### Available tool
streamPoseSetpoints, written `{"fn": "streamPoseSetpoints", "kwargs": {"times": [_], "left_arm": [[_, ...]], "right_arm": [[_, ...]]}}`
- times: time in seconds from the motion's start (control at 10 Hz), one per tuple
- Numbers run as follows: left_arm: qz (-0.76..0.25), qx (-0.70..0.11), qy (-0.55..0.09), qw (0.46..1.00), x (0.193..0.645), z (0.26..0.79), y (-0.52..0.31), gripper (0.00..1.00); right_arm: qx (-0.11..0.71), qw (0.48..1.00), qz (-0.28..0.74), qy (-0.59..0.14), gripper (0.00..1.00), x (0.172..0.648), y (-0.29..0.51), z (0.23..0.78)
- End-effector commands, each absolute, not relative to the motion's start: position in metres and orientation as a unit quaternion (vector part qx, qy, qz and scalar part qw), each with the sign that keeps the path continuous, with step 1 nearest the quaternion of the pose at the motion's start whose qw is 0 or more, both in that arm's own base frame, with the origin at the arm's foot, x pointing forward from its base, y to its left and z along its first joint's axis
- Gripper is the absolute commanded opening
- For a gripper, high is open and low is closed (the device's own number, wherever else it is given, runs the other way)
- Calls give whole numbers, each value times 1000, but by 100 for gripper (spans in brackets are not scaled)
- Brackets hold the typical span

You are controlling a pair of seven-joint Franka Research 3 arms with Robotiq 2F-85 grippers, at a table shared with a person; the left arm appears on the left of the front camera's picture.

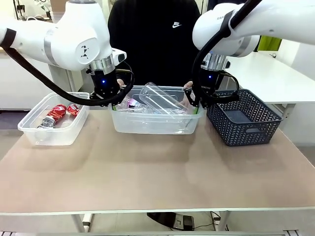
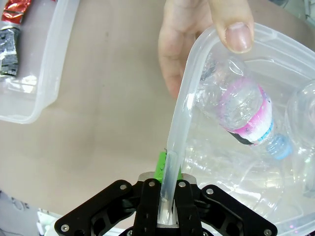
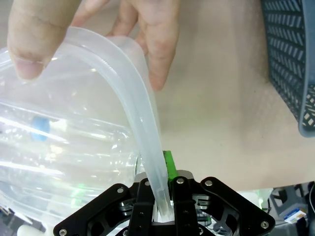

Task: Sort the waste into each basket.
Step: Release the Organizing box you were holding.

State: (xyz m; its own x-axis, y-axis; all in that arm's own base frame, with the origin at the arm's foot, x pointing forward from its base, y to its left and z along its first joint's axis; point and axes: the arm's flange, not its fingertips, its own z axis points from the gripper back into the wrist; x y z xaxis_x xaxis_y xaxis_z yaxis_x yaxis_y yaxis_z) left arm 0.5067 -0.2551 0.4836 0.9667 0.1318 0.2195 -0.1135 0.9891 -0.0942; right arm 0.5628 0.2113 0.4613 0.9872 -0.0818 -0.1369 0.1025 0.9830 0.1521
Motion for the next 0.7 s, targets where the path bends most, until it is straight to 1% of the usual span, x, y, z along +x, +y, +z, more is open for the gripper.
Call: {"fn": "streamPoseSetpoints", "kwargs": {"times": [0.0, 0.1, 0.2, 0.3, 0.4, 0.5, 0.6], "left_arm": [[62, -40, -113, 991, 507, 484, -255, 61], [58, -50, -125, 989, 503, 489, -254, 61], [59, -46, -134, 988, 498, 494, -253, 100], [55, -52, -142, 987, 494, 497, -252, 63], [49, -53, -150, 986, 491, 499, -251, 100], [50, -52, -156, 985, 488, 501, -249, 85], [46, -56, -157, 985, 486, 502, -247, 100]], "right_arm": [[81, 995, -31, 44, 57, 555, 209, 465], [96, 995, -20, 35, 61, 549, 207, 469], [94, 995, -29, 26, 100, 545, 203, 473], [108, 994, -29, 13, 100, 542, 200, 476], [114, 993, -32, -7, 100, 540, 197, 480], [118, 992, -35, -21, 79, 539, 194, 481], [122, 991, -38, -32, 89, 536, 192, 482]]}}
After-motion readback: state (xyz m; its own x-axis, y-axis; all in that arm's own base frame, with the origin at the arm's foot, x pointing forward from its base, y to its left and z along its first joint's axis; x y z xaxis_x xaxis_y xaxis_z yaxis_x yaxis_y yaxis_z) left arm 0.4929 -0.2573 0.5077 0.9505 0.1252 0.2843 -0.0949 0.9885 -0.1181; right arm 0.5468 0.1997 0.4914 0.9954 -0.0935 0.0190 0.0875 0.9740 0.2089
